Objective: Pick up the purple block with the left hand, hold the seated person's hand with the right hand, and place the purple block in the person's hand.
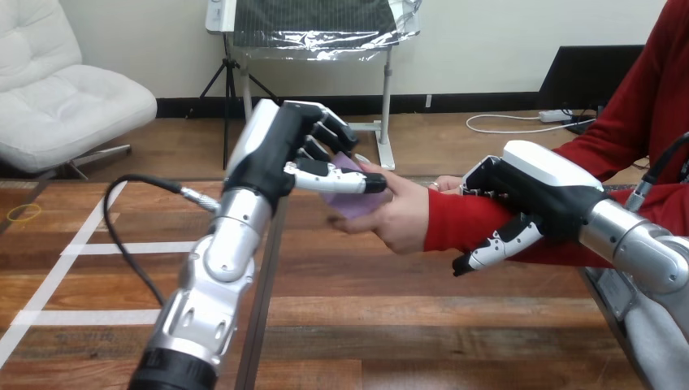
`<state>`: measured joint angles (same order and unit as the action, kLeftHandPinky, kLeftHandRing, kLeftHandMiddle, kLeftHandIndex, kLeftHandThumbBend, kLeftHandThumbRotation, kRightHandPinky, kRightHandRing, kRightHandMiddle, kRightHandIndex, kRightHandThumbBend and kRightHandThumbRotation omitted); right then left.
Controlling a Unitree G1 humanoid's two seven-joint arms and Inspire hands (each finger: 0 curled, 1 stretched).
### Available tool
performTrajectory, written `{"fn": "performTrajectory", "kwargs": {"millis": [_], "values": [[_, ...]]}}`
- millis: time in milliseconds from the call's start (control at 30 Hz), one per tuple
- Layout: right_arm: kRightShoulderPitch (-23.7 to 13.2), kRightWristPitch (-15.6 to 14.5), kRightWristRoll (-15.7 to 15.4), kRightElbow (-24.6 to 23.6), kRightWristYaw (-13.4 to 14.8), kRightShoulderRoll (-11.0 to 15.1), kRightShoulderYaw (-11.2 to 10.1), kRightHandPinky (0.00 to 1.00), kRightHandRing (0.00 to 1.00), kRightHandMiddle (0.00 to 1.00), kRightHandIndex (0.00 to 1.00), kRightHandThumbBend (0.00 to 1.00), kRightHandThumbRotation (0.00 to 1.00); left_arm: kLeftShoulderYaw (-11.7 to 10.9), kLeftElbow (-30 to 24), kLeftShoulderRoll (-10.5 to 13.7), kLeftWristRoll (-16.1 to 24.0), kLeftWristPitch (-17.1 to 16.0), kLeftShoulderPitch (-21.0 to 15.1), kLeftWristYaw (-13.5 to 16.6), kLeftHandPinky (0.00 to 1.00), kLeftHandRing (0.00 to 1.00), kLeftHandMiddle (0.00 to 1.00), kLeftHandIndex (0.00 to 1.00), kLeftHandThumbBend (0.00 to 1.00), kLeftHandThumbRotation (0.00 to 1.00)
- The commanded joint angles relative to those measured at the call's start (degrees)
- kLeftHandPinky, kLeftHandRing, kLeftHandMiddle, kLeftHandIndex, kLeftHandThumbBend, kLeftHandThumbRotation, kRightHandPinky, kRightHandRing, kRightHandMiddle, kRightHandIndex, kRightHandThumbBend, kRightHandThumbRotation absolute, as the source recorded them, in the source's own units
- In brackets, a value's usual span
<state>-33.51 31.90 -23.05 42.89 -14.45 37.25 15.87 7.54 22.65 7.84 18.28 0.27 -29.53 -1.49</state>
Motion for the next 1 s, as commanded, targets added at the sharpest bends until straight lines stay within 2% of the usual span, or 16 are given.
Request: {"fn": "performTrajectory", "kwargs": {"millis": [0,500,967], "values": [[-1.55,0.69,0.90,-4.06,0.16,-2.31,-0.90,0.19,0.23,0.28,0.31,0.91,0.22,0.81,1.27,-1.49,-0.59,-2.77,-4.88,0.75,0.36,0.38,0.42,0.41,0.82,0.00],[-0.75,-0.92,0.21,-6.26,0.16,-2.31,-0.85,0.23,0.25,0.30,0.32,0.90,0.23,2.62,5.78,-4.64,-0.25,-4.61,-5.78,2.12,0.39,0.39,0.42,0.41,0.85,0.00],[-0.26,-1.81,0.48,-6.97,0.16,-2.47,-1.04,0.21,0.23,0.28,0.30,0.91,0.22,3.17,7.87,-7.11,-1.41,-5.04,-5.77,1.14,0.39,0.40,0.43,0.41,0.82,0.00]]}}
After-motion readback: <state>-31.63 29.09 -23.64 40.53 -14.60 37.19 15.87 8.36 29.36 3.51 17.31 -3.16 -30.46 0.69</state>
